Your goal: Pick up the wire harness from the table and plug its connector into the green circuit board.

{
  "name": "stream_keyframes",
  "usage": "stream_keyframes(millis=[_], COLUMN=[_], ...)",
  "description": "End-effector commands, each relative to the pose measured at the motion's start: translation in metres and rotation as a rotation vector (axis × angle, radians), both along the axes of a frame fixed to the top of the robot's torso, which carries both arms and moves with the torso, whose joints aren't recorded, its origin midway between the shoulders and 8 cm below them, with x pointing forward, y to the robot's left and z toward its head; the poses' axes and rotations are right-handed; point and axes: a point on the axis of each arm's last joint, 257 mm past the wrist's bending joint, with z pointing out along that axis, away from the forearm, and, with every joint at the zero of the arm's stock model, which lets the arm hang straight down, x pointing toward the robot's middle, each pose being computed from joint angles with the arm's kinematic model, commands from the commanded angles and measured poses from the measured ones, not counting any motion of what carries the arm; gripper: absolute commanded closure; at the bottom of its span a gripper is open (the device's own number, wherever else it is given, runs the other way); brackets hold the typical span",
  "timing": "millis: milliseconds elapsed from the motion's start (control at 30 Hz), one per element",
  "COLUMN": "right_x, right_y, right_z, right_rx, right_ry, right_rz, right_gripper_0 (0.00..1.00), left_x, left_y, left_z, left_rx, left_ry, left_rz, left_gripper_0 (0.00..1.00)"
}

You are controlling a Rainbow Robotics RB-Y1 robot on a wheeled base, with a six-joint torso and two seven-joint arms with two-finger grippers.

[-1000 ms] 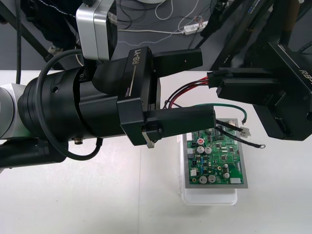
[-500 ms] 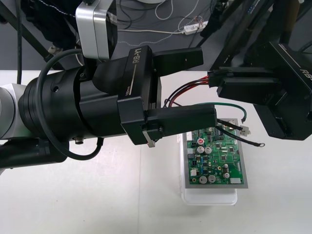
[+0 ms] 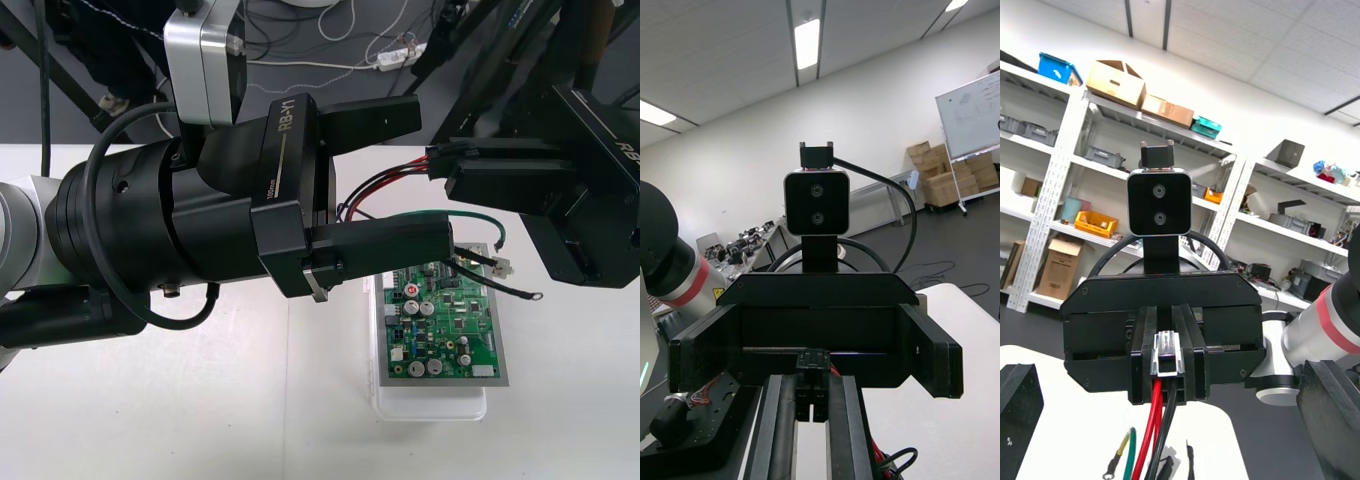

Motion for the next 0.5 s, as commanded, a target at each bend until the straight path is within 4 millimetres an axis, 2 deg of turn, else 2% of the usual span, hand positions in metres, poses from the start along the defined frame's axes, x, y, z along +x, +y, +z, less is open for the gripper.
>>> stream_keyframes(millis=[33,300,333,367,400,500], right_x=[-0.0106,-0.0107,-0.0108,-0.0108,-0.0108,-0.0108], right_y=[0.0005,0.0003,0.0004,0.0004,0.0004,0.0004], right_z=[0.0115,0.0115,0.0118,0.0118,0.012,0.012], right_rx=[-0.023,-0.023,-0.022,-0.022,-0.02,-0.02], right_ry=[-0.045,-0.046,-0.046,-0.046,-0.046,-0.046], right_rz=[0.015,0.015,0.015,0.015,0.016,0.016], right_gripper_0=[1.0,1.0,1.0,1.0,1.0,1.0], left_x=[-0.0083,-0.0078,-0.0079,-0.0077,-0.0074,-0.0066], left_y=[-0.0027,-0.0025,-0.0026,-0.0025,-0.0027,-0.0028], left_z=[0.0114,0.0105,0.0116,0.0111,0.0107,0.0096], left_rx=[-0.043,-0.041,-0.044,-0.042,-0.041,-0.036], left_ry=[0.084,0.085,0.085,0.084,0.081,0.076], left_rz=[-0.024,-0.022,-0.022,-0.021,-0.019,-0.014], left_gripper_0=[0.0,0.01,0.15,0.23,0.39,0.54])
